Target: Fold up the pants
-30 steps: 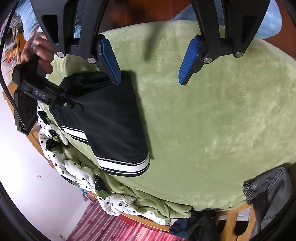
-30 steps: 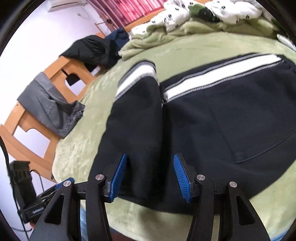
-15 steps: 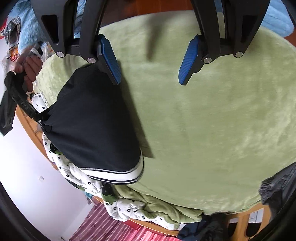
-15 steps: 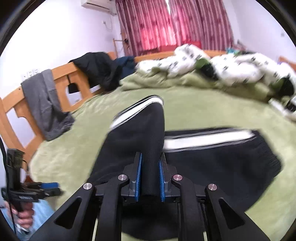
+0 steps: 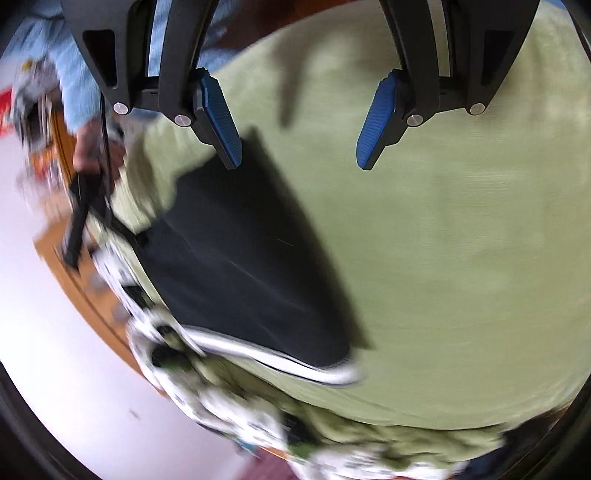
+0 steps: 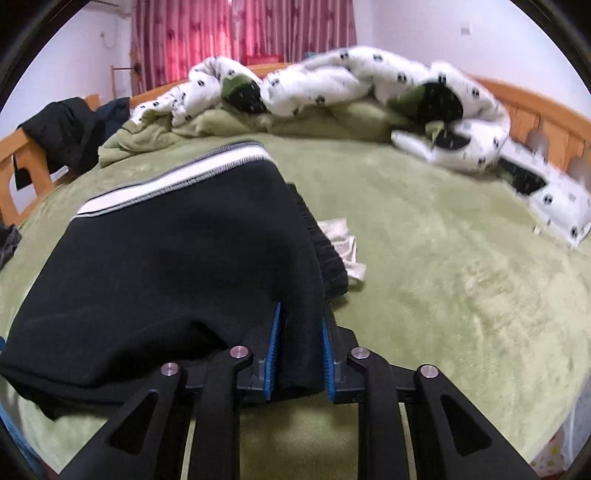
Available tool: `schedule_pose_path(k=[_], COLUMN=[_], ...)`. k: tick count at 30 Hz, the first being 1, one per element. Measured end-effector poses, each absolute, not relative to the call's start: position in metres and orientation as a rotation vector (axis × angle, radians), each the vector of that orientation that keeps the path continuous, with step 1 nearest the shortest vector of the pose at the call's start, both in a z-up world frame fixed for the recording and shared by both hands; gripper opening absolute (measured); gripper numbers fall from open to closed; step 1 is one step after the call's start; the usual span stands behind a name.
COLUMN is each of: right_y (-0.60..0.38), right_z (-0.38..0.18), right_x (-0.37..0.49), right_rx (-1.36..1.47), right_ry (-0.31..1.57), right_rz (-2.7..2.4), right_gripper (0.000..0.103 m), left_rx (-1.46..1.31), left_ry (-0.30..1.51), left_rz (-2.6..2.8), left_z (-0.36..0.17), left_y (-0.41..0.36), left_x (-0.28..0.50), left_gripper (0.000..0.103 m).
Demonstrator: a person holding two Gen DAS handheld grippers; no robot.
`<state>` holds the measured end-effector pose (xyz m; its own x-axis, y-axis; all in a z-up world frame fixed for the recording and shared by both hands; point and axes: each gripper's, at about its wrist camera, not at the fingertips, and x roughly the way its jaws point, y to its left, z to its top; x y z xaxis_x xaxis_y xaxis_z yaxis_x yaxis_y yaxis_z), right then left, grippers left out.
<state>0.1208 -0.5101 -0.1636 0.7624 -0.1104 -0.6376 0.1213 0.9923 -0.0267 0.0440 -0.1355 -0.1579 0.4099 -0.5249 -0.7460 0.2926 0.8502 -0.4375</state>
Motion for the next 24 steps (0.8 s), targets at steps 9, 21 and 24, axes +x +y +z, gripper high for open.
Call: schedule_pose_path(k=[9, 21, 24], right_y=[-0.522, -0.521, -0.517], right_z=[-0.156, -0.145, -0.132], right_x=[0.111, 0.091, 0.103], right_rx=[0.16, 0.092, 0.064], right_ry=[0.713, 0.737, 0.696], right_rz=[-0.14, -0.096, -0.043], right_gripper=[0.028, 0.037, 0.061], left_rx=[0.037, -0.063, -0.169], left_ry=[1.052, 1.017, 0.991], left_rz=[-0.538, -0.446, -0.45], left_z=[-0.175, -0.173, -0.163], left_y=[-0.222, -0.182, -0.151], left_x=[0.048, 0.043, 0.032], left_gripper=[0.055, 0.024, 0.052])
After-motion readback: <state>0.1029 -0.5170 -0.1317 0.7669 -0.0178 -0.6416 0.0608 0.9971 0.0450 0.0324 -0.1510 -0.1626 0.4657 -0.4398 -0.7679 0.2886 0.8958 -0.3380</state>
